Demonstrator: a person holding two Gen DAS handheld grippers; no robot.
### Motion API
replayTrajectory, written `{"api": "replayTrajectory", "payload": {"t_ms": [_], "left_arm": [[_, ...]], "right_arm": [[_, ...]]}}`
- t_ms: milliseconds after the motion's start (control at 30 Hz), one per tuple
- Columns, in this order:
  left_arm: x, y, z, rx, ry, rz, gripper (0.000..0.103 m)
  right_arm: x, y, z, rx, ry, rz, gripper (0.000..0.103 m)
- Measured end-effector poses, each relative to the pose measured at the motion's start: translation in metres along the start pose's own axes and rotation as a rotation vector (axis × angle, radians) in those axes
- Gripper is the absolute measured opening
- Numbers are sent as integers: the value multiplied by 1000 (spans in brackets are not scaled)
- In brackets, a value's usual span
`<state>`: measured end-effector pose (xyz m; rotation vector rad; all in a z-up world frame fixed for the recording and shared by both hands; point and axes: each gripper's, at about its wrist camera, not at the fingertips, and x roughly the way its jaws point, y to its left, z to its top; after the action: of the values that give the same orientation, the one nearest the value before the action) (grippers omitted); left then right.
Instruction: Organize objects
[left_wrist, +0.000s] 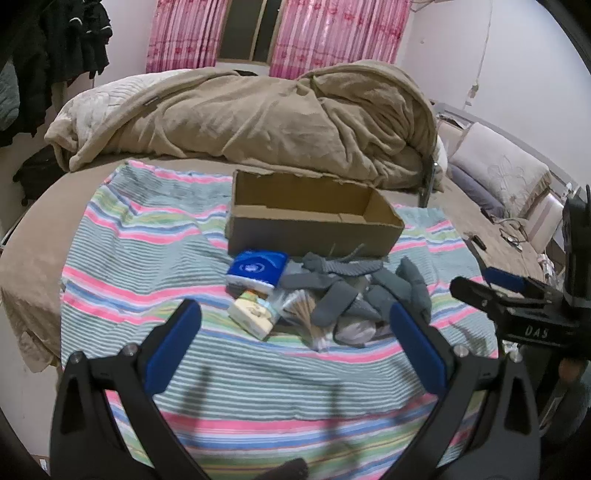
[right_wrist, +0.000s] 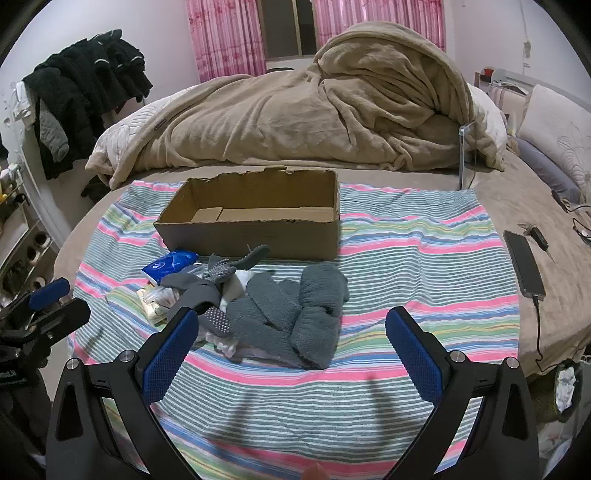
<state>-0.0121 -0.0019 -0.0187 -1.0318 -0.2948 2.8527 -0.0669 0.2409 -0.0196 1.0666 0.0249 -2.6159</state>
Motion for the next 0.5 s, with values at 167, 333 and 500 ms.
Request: {"api": "replayTrajectory", "payload": {"t_ms": [167,333,500], "left_arm": [[-1,1,-1,-6,-3,-3,102],[-2,1,-1,-4,-3,2,102],[-2,1,-2,-4,-3,3,102]], "right_arm": [[-1,2,0,-4,-4,1,103],[-1,3,0,-7,-7,3,103],[-2,3,0,-8,-7,2,103]]}}
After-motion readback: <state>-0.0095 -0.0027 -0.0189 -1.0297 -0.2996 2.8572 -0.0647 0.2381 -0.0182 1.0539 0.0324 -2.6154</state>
